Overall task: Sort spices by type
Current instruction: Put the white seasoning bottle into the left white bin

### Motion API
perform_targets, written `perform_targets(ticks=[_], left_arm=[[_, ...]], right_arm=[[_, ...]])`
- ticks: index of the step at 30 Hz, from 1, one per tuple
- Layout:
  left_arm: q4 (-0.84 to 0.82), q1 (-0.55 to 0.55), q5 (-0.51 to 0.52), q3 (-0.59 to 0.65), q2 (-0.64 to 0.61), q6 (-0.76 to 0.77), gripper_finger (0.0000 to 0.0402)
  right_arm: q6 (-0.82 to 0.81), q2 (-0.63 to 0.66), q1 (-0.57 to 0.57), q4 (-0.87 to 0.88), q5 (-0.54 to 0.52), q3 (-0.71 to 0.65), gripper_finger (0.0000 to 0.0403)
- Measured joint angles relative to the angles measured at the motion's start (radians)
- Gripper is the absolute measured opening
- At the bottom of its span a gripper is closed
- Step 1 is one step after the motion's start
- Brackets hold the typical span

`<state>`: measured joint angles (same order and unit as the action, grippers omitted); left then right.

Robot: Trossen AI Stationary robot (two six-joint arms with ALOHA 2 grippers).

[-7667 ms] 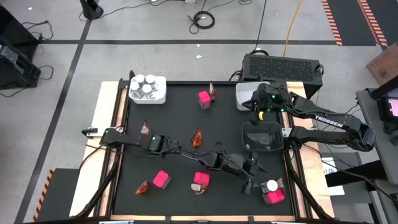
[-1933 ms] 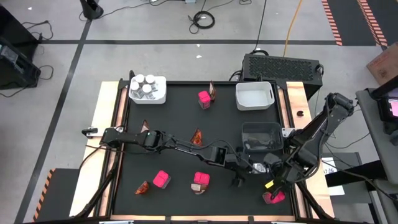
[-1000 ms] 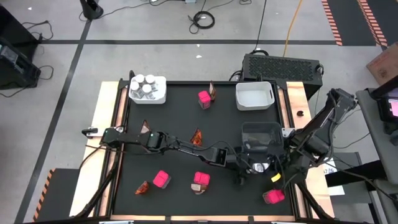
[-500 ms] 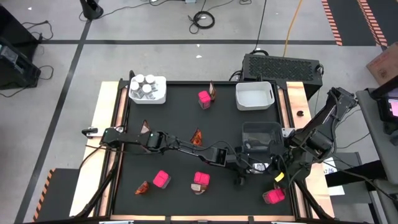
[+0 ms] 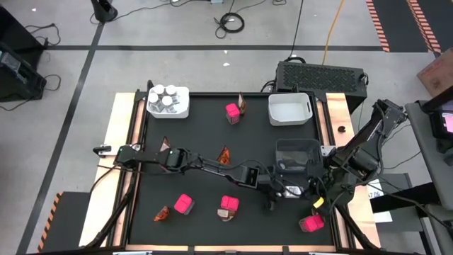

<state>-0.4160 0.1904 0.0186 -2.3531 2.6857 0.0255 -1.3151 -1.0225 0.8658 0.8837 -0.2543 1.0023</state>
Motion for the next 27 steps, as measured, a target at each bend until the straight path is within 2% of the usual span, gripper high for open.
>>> perform_targets(ticks=[10, 19, 23, 27], left_arm=[[-0.244, -0.054, -0.024, 0.000, -0.149, -0.106, 0.0206], [-0.519, -0.083, -0.035, -0.001, -0.342, -0.171, 0.0206], [-0.680, -0.102, -0.035, -0.002, -0.426, -0.168, 0.0206], [-0.764, -0.120, -0.054, -0.001, -0.490, -0.163, 0.0206]], right_arm=[[0.110, 0.021, 0.000, -0.022, -0.015, 0.000, 0.0000], [0.180, 0.102, 0.001, -0.021, -0.091, 0.000, 0.0000], [0.231, 0.111, 0.001, -0.021, -0.179, 0.000, 0.0000], [0.288, 0.095, -0.003, -0.021, -0.352, 0.000, 0.0000]])
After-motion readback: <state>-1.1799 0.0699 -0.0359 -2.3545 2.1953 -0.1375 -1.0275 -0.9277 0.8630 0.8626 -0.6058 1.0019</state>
